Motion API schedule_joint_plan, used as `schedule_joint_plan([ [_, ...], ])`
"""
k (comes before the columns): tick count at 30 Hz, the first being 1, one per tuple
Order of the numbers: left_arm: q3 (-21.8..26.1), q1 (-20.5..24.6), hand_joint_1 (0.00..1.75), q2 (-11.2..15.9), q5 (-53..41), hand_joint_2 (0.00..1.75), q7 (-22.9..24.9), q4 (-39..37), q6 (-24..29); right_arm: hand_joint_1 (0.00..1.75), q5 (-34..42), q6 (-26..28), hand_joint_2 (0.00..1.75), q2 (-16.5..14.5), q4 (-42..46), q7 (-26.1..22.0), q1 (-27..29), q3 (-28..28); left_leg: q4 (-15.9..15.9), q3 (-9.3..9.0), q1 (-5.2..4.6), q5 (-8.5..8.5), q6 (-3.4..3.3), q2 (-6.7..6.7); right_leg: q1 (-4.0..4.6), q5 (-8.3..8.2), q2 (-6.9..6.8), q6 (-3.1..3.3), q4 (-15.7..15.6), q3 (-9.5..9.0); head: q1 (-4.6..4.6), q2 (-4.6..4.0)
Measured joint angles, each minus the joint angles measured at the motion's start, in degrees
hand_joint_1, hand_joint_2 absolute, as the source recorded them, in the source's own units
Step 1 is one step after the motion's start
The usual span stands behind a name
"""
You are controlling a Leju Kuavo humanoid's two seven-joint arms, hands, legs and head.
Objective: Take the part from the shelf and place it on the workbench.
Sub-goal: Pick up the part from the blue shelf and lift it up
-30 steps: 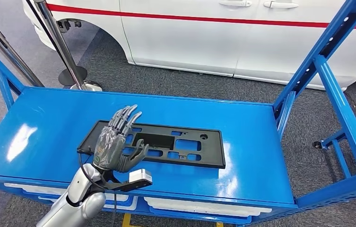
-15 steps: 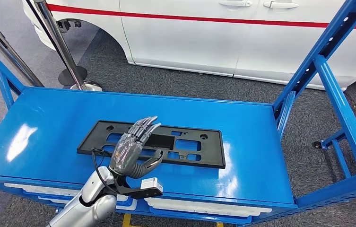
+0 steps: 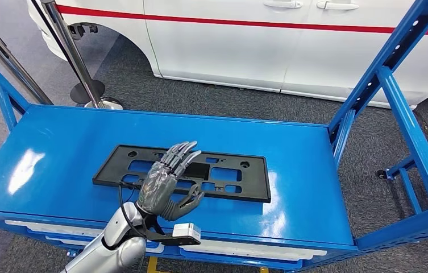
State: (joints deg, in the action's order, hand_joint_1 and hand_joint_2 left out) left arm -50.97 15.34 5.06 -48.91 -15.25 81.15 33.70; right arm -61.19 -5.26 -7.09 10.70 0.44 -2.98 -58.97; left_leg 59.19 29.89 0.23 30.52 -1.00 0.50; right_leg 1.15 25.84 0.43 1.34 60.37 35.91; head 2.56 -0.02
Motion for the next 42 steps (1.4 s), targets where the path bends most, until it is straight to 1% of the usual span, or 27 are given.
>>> schedule_joint_plan([
  [7, -1.29, 0.16, 0.0, -0.51, 2.75, 0.0, -0.64, -0.01, -2.08, 0.0, -0.05, -0.33, 0.0, 0.1, -0.04, 0.0, -0.04, 0.01, 0.0, 0.0, 0.0, 0.0, 0.0, 0.0, -0.01, 0.0, 0.0, 0.0, 0.0, -0.01, 0.0, 0.01],
  [14, -3.81, -0.52, 0.0, -2.27, 6.12, 0.0, -0.86, -1.14, -6.34, 0.0, -0.21, -0.85, 0.0, 0.28, -0.1, 0.0, -0.08, 0.38, 0.0, 0.0, -0.01, 0.02, -0.02, 0.0, -0.02, 0.0, 0.0, 0.0, -0.01, -0.01, 0.01, 0.01],
  [21, -5.15, -0.49, 0.0, -3.17, 7.63, 0.0, -1.37, -3.09, -7.54, 0.0, -0.32, -0.87, 0.0, 0.38, -0.11, 0.0, -0.08, 0.66, 0.0, -0.01, -0.01, 0.02, -0.02, 0.0, -0.02, 0.0, 0.0, 0.0, -0.01, -0.01, 0.0, 0.02],
  [25, -6.12, -0.44, 0.0, -3.62, 9.01, 1.75, -2.13, -5.19, -8.97, 0.0, -0.4, -0.9, 0.0, 0.43, -0.14, 0.0, -0.1, 0.8, 0.0, -0.01, -0.01, 0.02, -0.02, 0.0, -0.02, 0.0, 0.0, 0.0, -0.01, -0.01, 0.0, 0.0],
  [32, -8.1, -0.32, 0.0, -4.41, 9.76, 1.75, -2.93, -8.79, -9.92, 0.0, -0.69, -0.95, 0.0, 0.58, -0.19, 0.0, -0.13, 0.9, 0.0, -0.01, -0.01, 0.02, -0.02, 0.0, -0.02, 0.0, 0.0, 0.0, -0.01, -0.01, 0.0, 0.01],
  [42, -9.16, 0.1, 0.0, -4.45, 7.64, 1.75, -1.37, -11.35, -9.43, 0.0, -1.19, -1.04, 0.0, 0.75, -0.21, 0.0, -0.14, 1.02, 0.0, -0.01, -0.01, 0.02, -0.02, 0.0, -0.02, 0.0, 0.0, 0.0, -0.01, -0.01, 0.0, 0.01],
])
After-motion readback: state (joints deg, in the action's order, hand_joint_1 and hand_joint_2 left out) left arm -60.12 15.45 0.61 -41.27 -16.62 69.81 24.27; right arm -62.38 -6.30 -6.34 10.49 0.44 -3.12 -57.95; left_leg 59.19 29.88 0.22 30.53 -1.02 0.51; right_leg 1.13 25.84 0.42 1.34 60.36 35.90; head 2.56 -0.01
